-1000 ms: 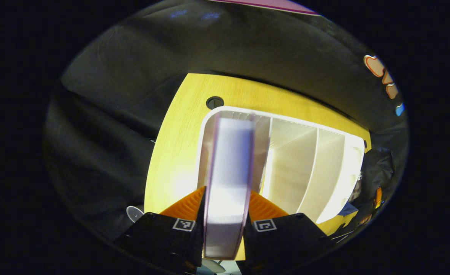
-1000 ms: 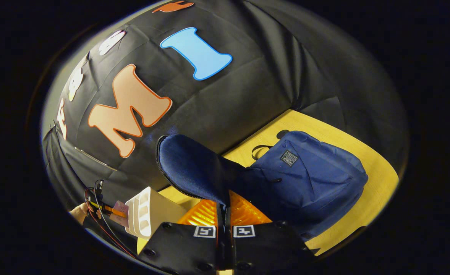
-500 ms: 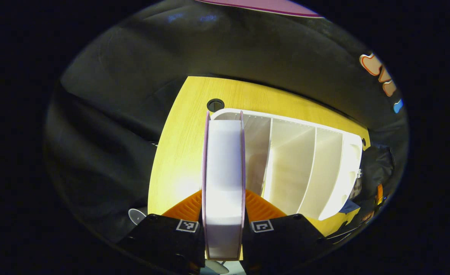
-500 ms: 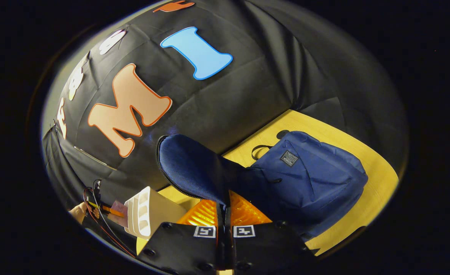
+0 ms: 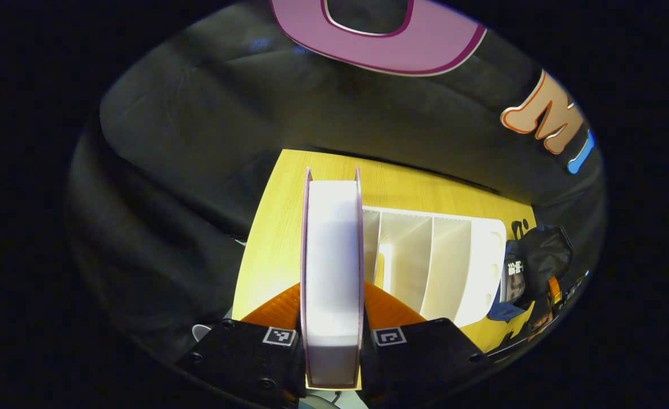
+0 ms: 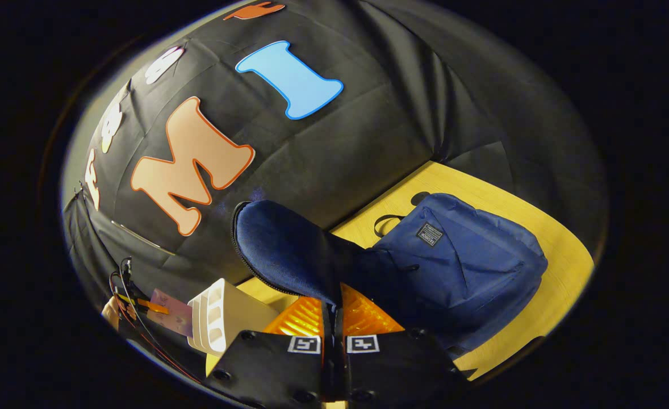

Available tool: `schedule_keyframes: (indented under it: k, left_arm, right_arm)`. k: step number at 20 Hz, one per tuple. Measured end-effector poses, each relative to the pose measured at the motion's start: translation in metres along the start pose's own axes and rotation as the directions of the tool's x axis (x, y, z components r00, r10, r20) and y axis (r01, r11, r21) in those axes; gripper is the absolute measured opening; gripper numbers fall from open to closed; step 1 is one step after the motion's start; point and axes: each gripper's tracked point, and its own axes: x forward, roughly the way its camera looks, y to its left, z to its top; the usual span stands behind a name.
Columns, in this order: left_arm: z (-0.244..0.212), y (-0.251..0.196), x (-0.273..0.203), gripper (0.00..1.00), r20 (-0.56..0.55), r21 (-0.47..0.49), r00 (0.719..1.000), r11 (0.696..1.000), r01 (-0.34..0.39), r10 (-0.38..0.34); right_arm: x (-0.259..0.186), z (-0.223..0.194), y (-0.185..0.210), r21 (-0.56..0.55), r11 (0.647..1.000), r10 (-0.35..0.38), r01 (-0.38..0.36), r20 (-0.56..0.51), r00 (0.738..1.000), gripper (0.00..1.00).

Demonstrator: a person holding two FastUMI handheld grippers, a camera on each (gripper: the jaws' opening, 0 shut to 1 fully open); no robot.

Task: Open the schoolbag, grab two books from the bookshelf and put them into the schoolbag.

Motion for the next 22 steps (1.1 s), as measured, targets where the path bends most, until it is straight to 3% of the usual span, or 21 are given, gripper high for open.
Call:
schedule_keyframes:
  k: [8, 12, 15, 22]
  left_arm:
    - [0.033, -0.004, -0.072, 0.35, 0.155, -0.035, 0.985, 0.996, 0.088, -0.081]
    - [0.029, -0.011, -0.099, 0.35, 0.236, -0.132, 0.956, 0.968, 0.211, -0.176]
    - [0.019, -0.023, -0.106, 0.35, 0.272, -0.254, 0.924, 0.906, 0.339, -0.27]
    - [-0.003, -0.069, -0.109, 0.35, 0.39, -0.422, 0.816, 0.706, 0.57, -0.426]
  right_arm:
    - [0.0, 0.002, 0.0, -0.006, 1.0, 0.002, -0.002, -0.004, 1.0, 0.03]
    - [0.001, 0.003, 0.001, -0.007, 1.0, 0.001, -0.001, -0.008, 1.0, 0.03]
    - [0.001, 0.006, 0.0, -0.01, 1.0, -0.001, 0.001, -0.009, 1.0, 0.03]
    - [-0.002, 0.006, -0.003, -0.012, 1.0, -0.004, 0.003, -0.02, 1.0, 0.03]
